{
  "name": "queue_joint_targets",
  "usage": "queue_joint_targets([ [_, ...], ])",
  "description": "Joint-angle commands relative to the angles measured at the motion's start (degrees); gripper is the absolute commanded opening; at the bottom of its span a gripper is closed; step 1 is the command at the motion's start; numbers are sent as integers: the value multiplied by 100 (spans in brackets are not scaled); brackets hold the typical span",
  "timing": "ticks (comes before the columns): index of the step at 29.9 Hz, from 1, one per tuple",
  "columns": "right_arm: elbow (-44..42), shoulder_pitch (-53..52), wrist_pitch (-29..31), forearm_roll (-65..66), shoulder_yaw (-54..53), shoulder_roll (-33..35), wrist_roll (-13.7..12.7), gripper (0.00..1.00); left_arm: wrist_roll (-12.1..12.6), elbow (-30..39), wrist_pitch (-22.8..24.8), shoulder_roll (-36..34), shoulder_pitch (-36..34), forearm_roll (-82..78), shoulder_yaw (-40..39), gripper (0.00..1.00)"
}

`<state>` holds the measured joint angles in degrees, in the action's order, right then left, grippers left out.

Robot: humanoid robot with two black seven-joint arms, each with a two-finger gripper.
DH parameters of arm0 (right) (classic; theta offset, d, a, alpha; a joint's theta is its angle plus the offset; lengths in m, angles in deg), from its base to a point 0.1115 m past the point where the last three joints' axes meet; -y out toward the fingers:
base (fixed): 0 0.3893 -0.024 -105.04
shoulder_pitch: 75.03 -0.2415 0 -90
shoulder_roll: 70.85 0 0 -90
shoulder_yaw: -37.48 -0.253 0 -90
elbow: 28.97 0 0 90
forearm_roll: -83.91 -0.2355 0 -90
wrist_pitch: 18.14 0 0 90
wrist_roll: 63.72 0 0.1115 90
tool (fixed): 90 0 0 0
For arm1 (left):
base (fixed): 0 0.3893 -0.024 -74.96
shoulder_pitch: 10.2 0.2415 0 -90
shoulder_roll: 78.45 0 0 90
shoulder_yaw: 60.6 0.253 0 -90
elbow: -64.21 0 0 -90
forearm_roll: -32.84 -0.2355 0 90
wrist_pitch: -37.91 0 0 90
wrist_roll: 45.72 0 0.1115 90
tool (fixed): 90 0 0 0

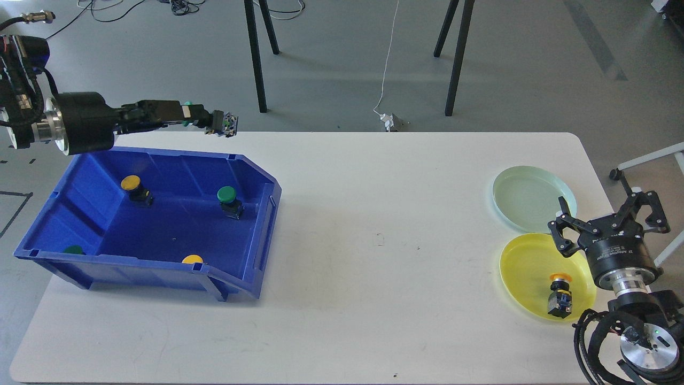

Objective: Pass button and place on color plate
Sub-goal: 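Lift the second button and pass it to the right gripper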

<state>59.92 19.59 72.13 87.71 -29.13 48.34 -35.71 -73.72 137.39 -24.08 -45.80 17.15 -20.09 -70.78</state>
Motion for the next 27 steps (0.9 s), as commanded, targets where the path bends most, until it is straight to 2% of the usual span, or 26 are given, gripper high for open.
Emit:
queue_joint_targets([
  [1,119,-329,-9,1365,384,43,0,97,-1,548,-1,608,16,1273,-90,4],
  [4,233,-646,-88,2054,929,8,0,97,-1,461,-1,1487,25,1697,-72,4],
  [8,471,-1234,-281,2082,1413,104,0,97,-1,-469,-1,2735,226,1725,-37,4],
  [10,462,-1786,-492,2082,1939,218,0,97,-1,-830,-1,3123,262,1733,-37,4],
  [14,427,-2859,-660,2064,2968,245,0,97,-1,-910,-1,3142,253,1742,-37,4],
  [17,383,-3361,-721,1942,3312,114,0,97,-1,-919,-1,3142,253,1786,-37,4],
  [27,234,-3635,-730,1633,3418,-282,0,96,-1,-919,-1,3142,253,1795,-37,4],
])
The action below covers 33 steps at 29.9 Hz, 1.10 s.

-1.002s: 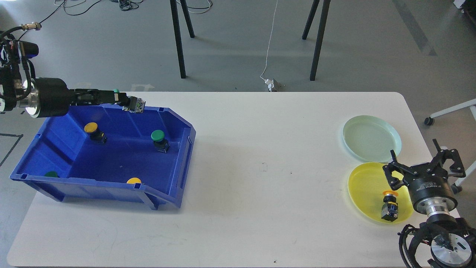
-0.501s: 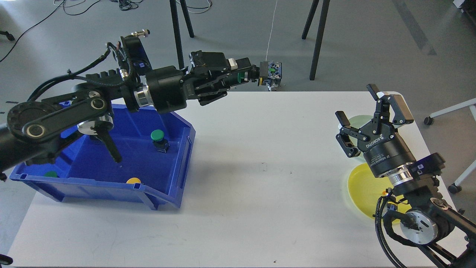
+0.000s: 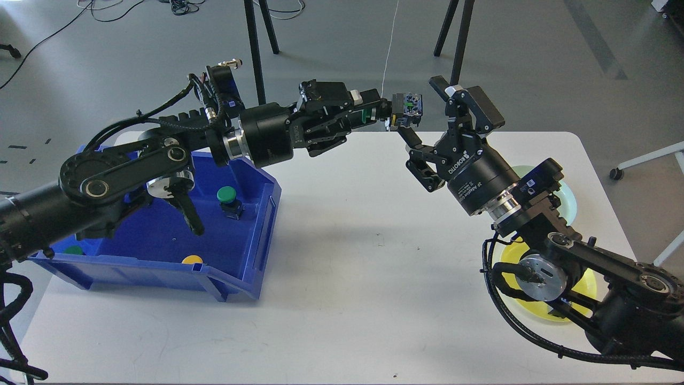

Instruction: Pass button and place on color plate

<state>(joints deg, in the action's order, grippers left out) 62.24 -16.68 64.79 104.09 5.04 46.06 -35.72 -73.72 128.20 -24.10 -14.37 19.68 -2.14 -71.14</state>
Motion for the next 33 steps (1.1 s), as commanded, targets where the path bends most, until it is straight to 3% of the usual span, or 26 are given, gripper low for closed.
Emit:
queue_joint_targets([
  [1,1,-7,3,-5,1,-71,0,96,-1,0,0,-1,0,0,-1,4],
  [7,1,-78,3,-40,18,-89,0,91,-1,0,0,-1,0,0,-1,4],
  [19,37,-130,12,57,167,-71,0,22,-1,-9,0,8,0,0,-1,4],
  [25,36,-157,-32,48,176,-71,0,9,-1,-9,0,17,0,0,-1,6],
  [26,36,-157,-32,48,176,-71,0,7,-1,-9,0,26,0,0,-1,9],
  [28,45,-157,-32,48,185,-53,0,3,-1,-9,0,26,0,0,-1,28],
  [30,45,-148,-14,39,185,-36,0,2,-1,-9,0,52,0,9,-10,70],
  [31,45,-139,12,22,185,-18,0,2,-1,-9,0,52,0,44,-10,76],
  [33,45,-104,12,21,185,-1,0,1,-1,-9,0,52,0,106,-10,78],
])
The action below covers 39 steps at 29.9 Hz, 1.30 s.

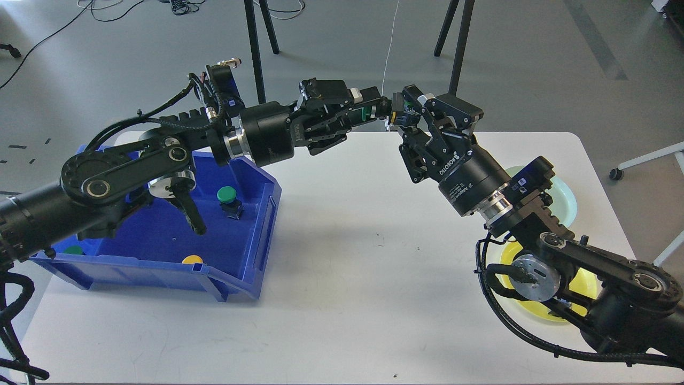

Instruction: Pass button and place on color plate

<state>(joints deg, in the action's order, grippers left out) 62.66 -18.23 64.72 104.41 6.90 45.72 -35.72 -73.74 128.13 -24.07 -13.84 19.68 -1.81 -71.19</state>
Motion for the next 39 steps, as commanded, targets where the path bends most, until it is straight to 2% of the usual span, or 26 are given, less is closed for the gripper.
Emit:
queue_joint_targets([
  [1,3,85,20,-28,-10,41,0,1,2,-2,-3,-10,0,73,4,80],
  [5,-5,410,-15,-64,-185,41,0,1,2,-11,-3,-1,0,73,4,82],
  [9,-58,1033,-42,-317,-930,-73,0,0,2,-11,-3,-1,0,73,4,83],
  [14,-549,2000,-164,-2581,-2634,-564,0,0,2,-11,-3,-1,0,73,4,83],
  [18,-1287,2116,-1015,-4033,-3348,-715,0,0,2,-11,-3,-1,0,73,4,83],
  [24,-2324,1862,-2070,-4652,-3490,-715,0,0,2,-11,-3,-1,0,73,13,83],
  [27,-2860,1633,-2086,-4652,-3499,-715,-13,0,2,-11,-3,-1,0,73,13,83],
  [33,-3432,1167,-2086,-4599,-3289,-723,-338,2,2,-11,-3,-1,0,73,13,83],
  [39,-4592,447,-2086,-4590,-2533,-1092,-769,16,2,-11,-3,-1,0,73,13,83],
])
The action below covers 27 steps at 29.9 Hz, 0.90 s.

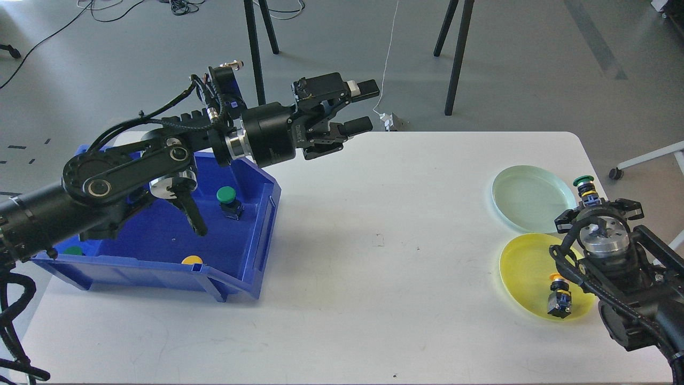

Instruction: Pass button and place on color plate

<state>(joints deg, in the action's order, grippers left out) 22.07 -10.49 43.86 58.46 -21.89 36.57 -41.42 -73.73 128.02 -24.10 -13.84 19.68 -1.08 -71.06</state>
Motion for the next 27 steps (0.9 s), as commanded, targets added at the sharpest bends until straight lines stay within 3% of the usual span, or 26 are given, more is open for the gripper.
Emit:
queue_joint_targets([
  [1,-647,-406,0,6,461,-229,-243,21,1,0,0,-1,0,0,0,83],
  [6,-631,-477,0,15,743,-282,-261,48,1,0,0,-1,0,8,-9,83],
  [10,-491,-486,0,23,805,-274,-243,62,1,0,0,-1,0,8,0,83],
  [12,-307,-486,0,32,813,-247,-243,76,1,0,0,-1,0,8,-9,83],
  [13,-193,-477,0,32,813,-230,-243,90,1,0,0,-1,0,8,-9,83],
  [14,-61,-460,0,32,813,-204,-234,97,1,-9,0,-1,0,8,-9,83],
  [19,1001,-398,101,829,1094,252,-234,97,1,-26,0,-106,26,122,-62,83],
  [23,2066,-302,1442,2305,1603,1025,-243,97,1,17,0,-764,79,570,-62,85],
  [27,2164,-170,3875,3134,1648,1702,-77,97,1,-52,0,-1257,307,1167,-62,87],
])
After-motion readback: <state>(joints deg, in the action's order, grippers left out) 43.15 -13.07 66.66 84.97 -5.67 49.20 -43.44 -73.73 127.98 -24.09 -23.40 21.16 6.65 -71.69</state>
